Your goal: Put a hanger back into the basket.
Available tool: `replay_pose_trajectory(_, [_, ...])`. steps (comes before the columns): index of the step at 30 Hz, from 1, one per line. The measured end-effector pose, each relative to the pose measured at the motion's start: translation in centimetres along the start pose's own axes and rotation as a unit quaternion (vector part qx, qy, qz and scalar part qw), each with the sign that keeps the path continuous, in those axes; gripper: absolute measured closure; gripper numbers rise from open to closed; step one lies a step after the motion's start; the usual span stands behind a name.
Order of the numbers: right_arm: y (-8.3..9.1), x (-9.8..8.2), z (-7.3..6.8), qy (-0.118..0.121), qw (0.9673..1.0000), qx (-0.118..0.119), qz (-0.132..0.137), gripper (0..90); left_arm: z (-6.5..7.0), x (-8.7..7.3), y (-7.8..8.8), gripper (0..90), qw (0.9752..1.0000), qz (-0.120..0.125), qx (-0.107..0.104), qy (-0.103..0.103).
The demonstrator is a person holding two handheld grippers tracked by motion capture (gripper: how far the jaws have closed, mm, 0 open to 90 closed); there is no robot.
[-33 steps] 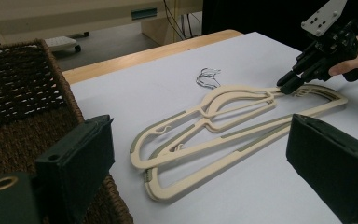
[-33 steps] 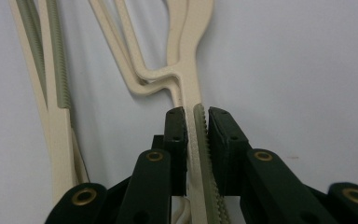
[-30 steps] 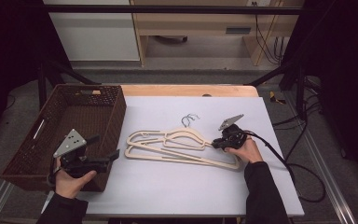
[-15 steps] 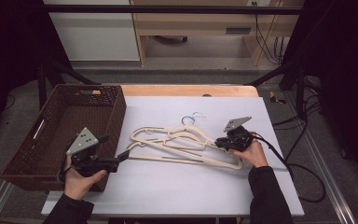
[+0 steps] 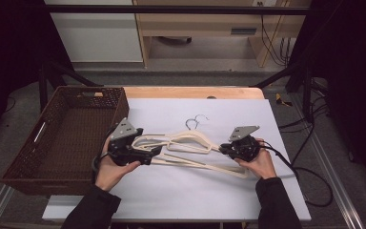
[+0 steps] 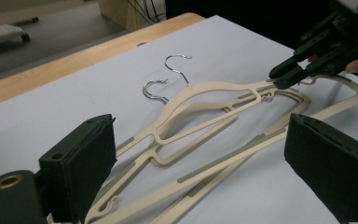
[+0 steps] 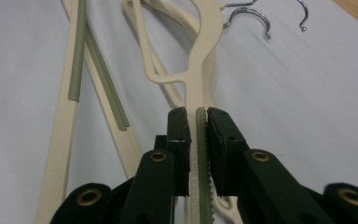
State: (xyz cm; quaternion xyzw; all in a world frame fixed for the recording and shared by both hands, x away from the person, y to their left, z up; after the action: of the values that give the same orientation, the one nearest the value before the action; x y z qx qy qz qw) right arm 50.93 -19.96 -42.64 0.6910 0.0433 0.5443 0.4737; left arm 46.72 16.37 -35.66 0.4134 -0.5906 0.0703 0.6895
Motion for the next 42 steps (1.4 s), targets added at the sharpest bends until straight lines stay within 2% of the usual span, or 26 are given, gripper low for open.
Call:
replay_pose_trajectory(1, [0.0, 0.0, -0.1, 0.003, 1.0, -0.002, 0.001, 79.6, -0.3, 0.2, -1.4, 8.8, 0.9999, -0.013, -0.006, 0.002])
replay_pose_trajectory(4, [0.2, -0.1, -0.4, 0.007, 1.0, -0.004, 0.0, 79.6, -0.7, 0.4, -3.4, 9.5, 0.9994, -0.029, -0.016, 0.003])
replay_pose_trajectory(5, [0.1, -0.1, -0.5, 0.0, 1.0, -0.002, 0.0, 79.6, -0.7, 0.4, -3.9, 9.8, 0.9993, -0.032, -0.018, 0.002])
replay_pose_trajectory(6, [0.1, -0.1, -0.5, 0.007, 1.0, -0.002, 0.003, 79.6, -0.8, 0.4, -4.5, 10.1, 0.9991, -0.038, -0.021, 0.001])
replay_pose_trajectory(7, [0.1, -0.1, -0.5, 0.007, 1.0, -0.002, 0.003, 79.6, -0.8, 0.4, -4.5, 10.1, 0.9991, -0.038, -0.021, 0.001])
replay_pose_trajectory(8, [0.1, -0.2, -0.6, 0.01, 1.0, -0.001, 0.001, 79.6, -1.1, 0.5, -5.6, 10.6, 0.9988, -0.042, -0.026, -0.002])
replay_pose_trajectory(9, [0.1, -0.1, -0.7, 0.007, 1.0, 0.003, 0.001, 79.6, -1.1, 0.5, -5.6, 10.9, 0.9988, -0.042, -0.026, -0.002])
replay_pose_trajectory(11, [0.1, -0.2, -0.5, 0.013, 0.9999, 0.002, 0.0, 79.6, -1.7, 0.4, -7.1, 11.6, 0.9985, -0.045, -0.032, 0.001])
replay_pose_trajectory(12, [0.1, -0.2, -0.5, 0.013, 0.9999, 0.0, -0.002, 79.6, -1.7, 0.4, -7.1, 11.9, 0.9985, -0.045, -0.032, 0.001])
replay_pose_trajectory(13, [0.1, -0.1, -0.6, 0.01, 0.9999, -0.002, -0.001, 79.5, -2.0, 0.3, -7.9, 12.2, 0.9983, -0.049, -0.032, 0.002])
replay_pose_trajectory(14, [0.1, -0.1, -0.6, 0.01, 0.9999, -0.002, -0.001, 79.5, -2.0, 0.3, -7.9, 12.6, 0.9983, -0.049, -0.032, 0.002])
replay_pose_trajectory(17, [0.1, -0.2, -0.6, 0.013, 0.9999, 0.0, -0.001, 79.6, -2.6, 0.1, -9.4, 13.8, 0.9979, -0.056, -0.032, -0.004])
replay_pose_trajectory(23, [0.0, -0.2, -0.5, 0.013, 0.9999, 0.002, 0.0, 79.6, -2.8, 0.0, -11.2, 16.4, 0.9971, -0.066, -0.038, -0.007])
replay_pose_trajectory(25, [-0.1, -0.1, -0.6, 0.011, 0.9999, 0.002, 0.002, 79.5, -3.0, -0.4, -12.5, 18.1, 0.9962, -0.079, -0.035, -0.013])
replay_pose_trajectory(26, [-0.1, -0.1, -0.6, 0.011, 0.9999, 0.002, 0.002, 79.5, -3.0, -0.4, -12.5, 18.6, 0.9962, -0.079, -0.035, -0.013])
replay_pose_trajectory(30, [-0.1, -0.1, -0.6, 0.012, 0.9999, 0.002, 0.0, 79.5, -3.4, -1.2, -14.1, 21.4, 0.9942, -0.098, -0.036, -0.023])
replay_pose_trajectory(34, [-0.2, -0.2, -0.7, 0.009, 0.9999, 0.008, -0.001, 79.5, -3.6, -1.5, -14.8, 24.7, 0.9928, -0.11, -0.039, -0.027])
replay_pose_trajectory(37, [-0.2, -0.2, -0.7, 0.009, 0.9999, 0.004, -0.003, 79.5, -3.4, -1.7, -15.9, 28.2, 0.9898, -0.126, -0.043, -0.049])
replay_pose_trajectory(38, [-0.2, -0.2, -0.7, 0.009, 0.9999, 0.004, -0.003, 79.5, -3.4, -1.7, -15.9, 31.3, 0.9898, -0.126, -0.043, -0.049])
replay_pose_trajectory(42, [-0.1, -0.2, -0.7, 0.009, 0.9999, 0.006, -0.002, 79.5, -3.3, -2.1, -16.8, 35.8, 0.9866, -0.145, -0.045, -0.06])
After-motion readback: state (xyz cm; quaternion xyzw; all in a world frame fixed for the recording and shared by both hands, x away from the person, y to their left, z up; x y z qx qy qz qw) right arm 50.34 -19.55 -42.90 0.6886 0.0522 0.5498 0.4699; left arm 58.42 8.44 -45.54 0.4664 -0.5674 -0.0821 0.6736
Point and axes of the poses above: each handheld gripper's, and its own axes: y roughly backward along the jaws, x roughly out of its top, z roughly to its right, the point moved 1 cm from there along -y, roughly forward along the jaws, and after that the axes turned 5 degrees about -y, right-handed, at the moved point
